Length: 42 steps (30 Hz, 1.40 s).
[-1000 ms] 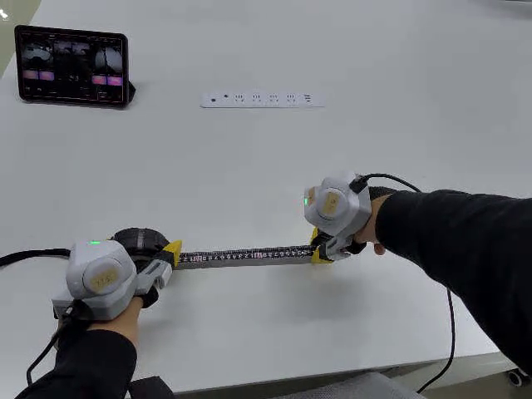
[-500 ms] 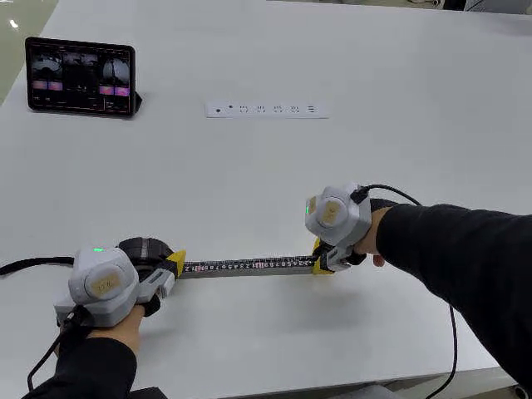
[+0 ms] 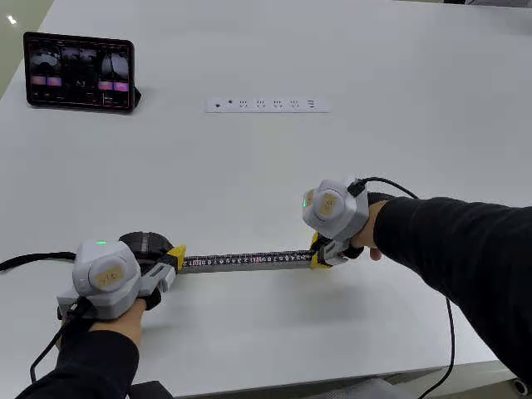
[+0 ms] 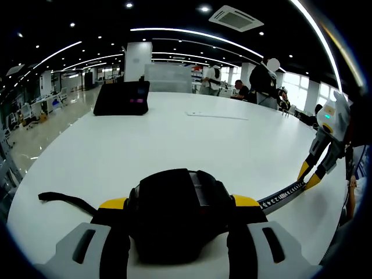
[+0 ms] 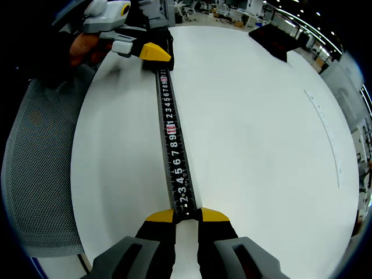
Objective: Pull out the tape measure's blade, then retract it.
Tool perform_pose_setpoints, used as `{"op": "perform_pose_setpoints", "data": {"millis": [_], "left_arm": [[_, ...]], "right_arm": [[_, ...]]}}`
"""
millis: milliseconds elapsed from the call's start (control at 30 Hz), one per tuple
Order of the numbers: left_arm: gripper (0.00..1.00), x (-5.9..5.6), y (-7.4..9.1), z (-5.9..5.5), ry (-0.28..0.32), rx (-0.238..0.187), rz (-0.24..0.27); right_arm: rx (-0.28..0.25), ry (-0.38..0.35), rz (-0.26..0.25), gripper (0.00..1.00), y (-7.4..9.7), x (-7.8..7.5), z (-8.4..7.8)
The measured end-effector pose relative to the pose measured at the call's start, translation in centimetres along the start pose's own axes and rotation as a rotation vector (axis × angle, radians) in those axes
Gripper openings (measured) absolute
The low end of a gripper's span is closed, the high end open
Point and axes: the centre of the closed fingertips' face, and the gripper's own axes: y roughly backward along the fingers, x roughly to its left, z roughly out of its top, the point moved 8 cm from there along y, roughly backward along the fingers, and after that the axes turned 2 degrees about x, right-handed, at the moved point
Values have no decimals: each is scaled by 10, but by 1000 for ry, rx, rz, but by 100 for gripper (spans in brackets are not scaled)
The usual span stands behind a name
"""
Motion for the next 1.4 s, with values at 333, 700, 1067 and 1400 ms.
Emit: {"op": "perform_pose_setpoints", "data": {"millis": [333, 700, 1067, 1400], "left_arm": [[64, 1, -2, 1, 11, 16, -6], [64, 0, 0, 2, -23, 17, 7], [64, 2, 0, 3, -26, 22, -6], [64, -1, 3, 2, -15, 28, -12]], "right_arm": [[-1, -34, -1, 10, -1, 0, 4], [5, -19, -6, 10, -2, 2, 9], [-4, -21, -7, 10, -2, 2, 12], [5, -9, 0, 10, -3, 0, 17]]}}
